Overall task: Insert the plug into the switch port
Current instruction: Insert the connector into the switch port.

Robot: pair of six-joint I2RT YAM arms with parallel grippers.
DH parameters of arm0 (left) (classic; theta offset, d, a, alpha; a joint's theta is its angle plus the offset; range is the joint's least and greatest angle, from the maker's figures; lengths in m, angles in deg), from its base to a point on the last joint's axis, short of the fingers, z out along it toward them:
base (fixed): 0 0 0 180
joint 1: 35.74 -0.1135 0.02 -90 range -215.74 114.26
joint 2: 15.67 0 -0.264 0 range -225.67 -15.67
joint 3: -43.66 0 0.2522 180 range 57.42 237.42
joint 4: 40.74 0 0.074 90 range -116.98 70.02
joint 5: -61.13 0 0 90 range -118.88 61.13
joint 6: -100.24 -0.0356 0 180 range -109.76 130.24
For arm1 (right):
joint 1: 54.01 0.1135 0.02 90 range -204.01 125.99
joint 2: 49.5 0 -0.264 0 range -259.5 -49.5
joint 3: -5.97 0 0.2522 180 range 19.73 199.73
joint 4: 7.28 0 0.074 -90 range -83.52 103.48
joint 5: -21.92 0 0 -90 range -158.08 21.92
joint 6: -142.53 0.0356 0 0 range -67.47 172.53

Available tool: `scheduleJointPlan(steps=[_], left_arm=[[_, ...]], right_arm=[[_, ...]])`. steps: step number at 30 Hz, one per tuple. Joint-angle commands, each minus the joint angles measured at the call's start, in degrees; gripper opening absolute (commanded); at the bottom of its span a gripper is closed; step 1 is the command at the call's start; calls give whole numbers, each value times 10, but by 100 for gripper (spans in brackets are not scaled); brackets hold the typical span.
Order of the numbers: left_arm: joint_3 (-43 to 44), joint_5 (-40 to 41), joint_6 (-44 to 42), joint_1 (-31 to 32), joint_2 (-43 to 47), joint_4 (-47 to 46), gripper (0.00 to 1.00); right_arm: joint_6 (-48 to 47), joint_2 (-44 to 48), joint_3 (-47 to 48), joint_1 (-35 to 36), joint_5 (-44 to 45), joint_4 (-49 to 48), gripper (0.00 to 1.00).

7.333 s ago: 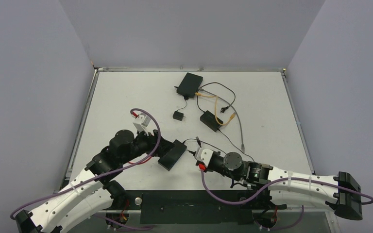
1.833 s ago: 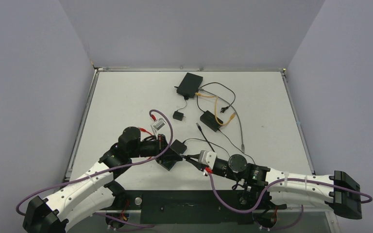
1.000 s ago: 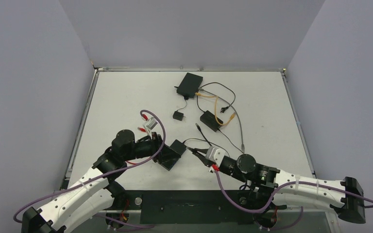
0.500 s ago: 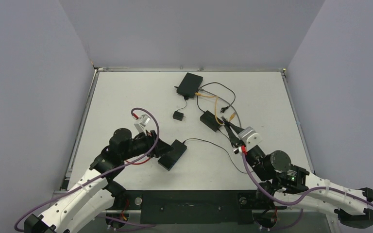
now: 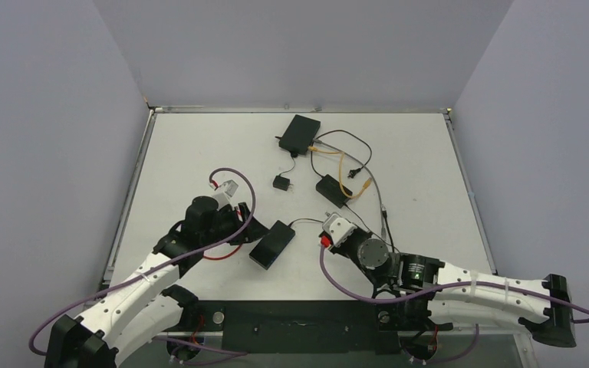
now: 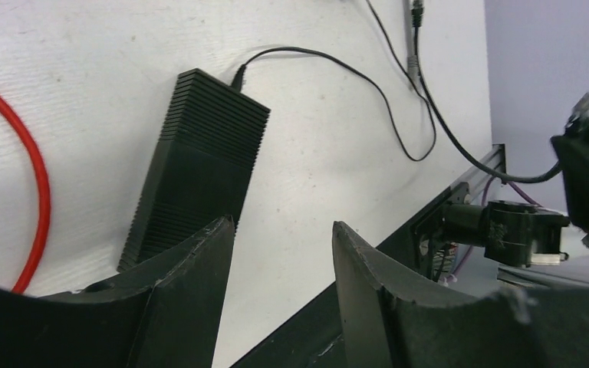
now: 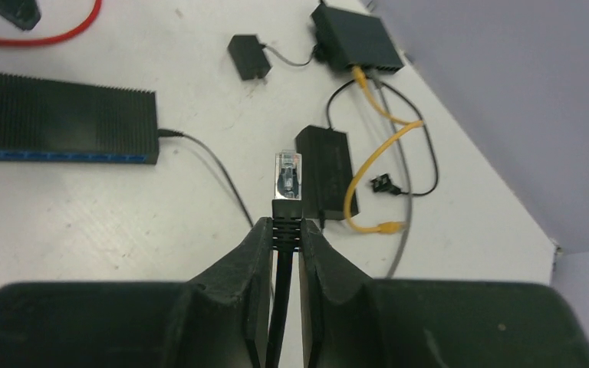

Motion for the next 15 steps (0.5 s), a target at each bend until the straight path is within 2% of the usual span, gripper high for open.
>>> scheduleJointPlan(steps=[1,8,15], left_arm=[[13,44,-17,-7,-26,9,48],[3,79,-11,-11,-61,8,48],[-7,112,-1,-12,-87,4,48]], right_arm=[[108,-19,-33,-6,-61,-41,0],[233,-61,-107,-6,-145,-155,0],[273,-135,-123,6,-186,-229,0]])
